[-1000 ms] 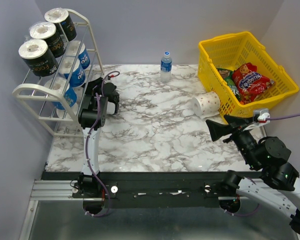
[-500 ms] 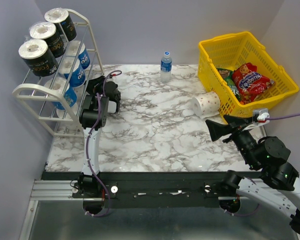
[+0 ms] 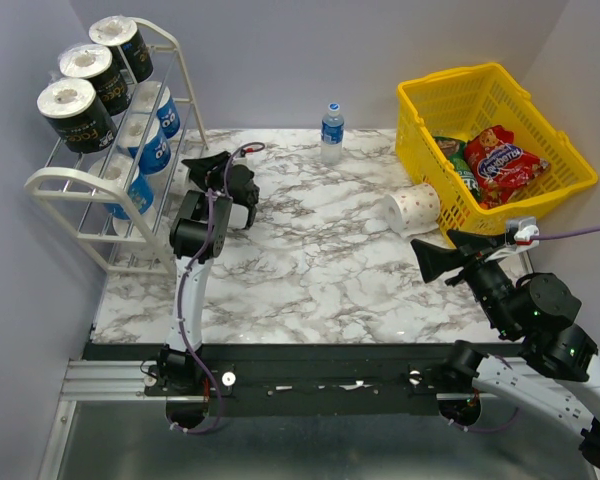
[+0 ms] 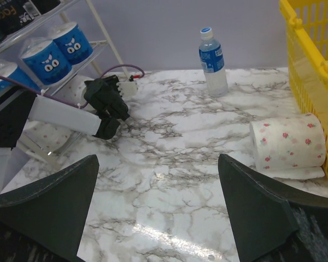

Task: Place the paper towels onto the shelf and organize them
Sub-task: Pick up the paper towel from the shelf, then place the paper towel at the center of the board.

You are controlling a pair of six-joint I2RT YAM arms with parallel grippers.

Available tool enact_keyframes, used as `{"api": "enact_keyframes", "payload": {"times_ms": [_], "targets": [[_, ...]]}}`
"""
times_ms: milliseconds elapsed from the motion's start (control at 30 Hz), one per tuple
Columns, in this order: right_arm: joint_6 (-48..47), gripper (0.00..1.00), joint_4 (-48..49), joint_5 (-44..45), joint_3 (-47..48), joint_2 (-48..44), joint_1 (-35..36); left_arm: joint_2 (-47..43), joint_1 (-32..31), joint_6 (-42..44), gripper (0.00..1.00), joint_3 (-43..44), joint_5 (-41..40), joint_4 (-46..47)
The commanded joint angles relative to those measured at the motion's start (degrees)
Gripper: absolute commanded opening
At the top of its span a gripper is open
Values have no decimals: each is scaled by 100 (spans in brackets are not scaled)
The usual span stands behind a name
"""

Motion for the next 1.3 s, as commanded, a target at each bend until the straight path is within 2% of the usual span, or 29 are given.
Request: {"api": "enact_keyframes", "payload": {"times_ms": [0, 133, 300, 400, 433, 533, 567, 633, 667, 767, 800, 833, 900, 1033, 1067, 1233, 1267], "targets": [[-20, 99, 53, 49, -46, 19, 0, -414, -203, -633, 34, 170, -180, 871], [7, 98, 44, 5, -46, -8, -9, -625, -353, -1300, 33, 170, -311, 213], [86, 98, 35, -109, -64, -78, 0, -1064, -529, -2319, 33, 214, -399, -1096], [104, 97, 9, -179, -46, -61, 0, -1398, -748, -3136, 32, 257, -417, -2220], [121, 97, -8, -197, -20, -52, 0, -1494, -888, -3817, 32, 310, -408, -2641], [182, 97, -122, -250, 50, -8, -9, -1925, -1161, -5260, 31, 607, -189, -4783], [226, 97, -132, -276, 68, 1, 0, -2091, -1318, -6614, 31, 809, -84, -6399], [253, 97, -149, -381, 94, 1, -9, -2233, -1469, -7730, 31, 1353, 495, -7780], [270, 97, -158, -417, 138, 1, -9, -2364, -1609, -8614, 31, 1504, 802, -8796], [349, 97, -254, -566, 243, -25, -9, -2637, -1785, -9350, 29, 1743, 1900, -9778], [367, 97, -281, -593, 313, -34, -9, -2708, -1855, -9700, 29, 1734, 2182, -9921], [393, 97, -359, -636, 340, -60, 0, -2769, -1865, -9904, 29, 1821, 2854, -10114], [472, 97, -421, -663, 393, -131, -9, -2927, -1856, -10378, 28, 1796, 3395, -10520], [622, 97, -737, -689, 498, -254, 0, -3402, -1760, -11037, 28, 955, 4389, -10283], [666, 97, -773, -716, 516, -271, 0, -3533, -1725, -11153, 30, 848, 4852, -10213], [780, 97, -984, -725, 622, -350, 0, -3754, -1513, -11725, 33, 119, 5445, -9932], [780, 97, -984, -716, 630, -350, -9, -3824, -1479, -11795, 43, 74, 5454, -9914]]}}
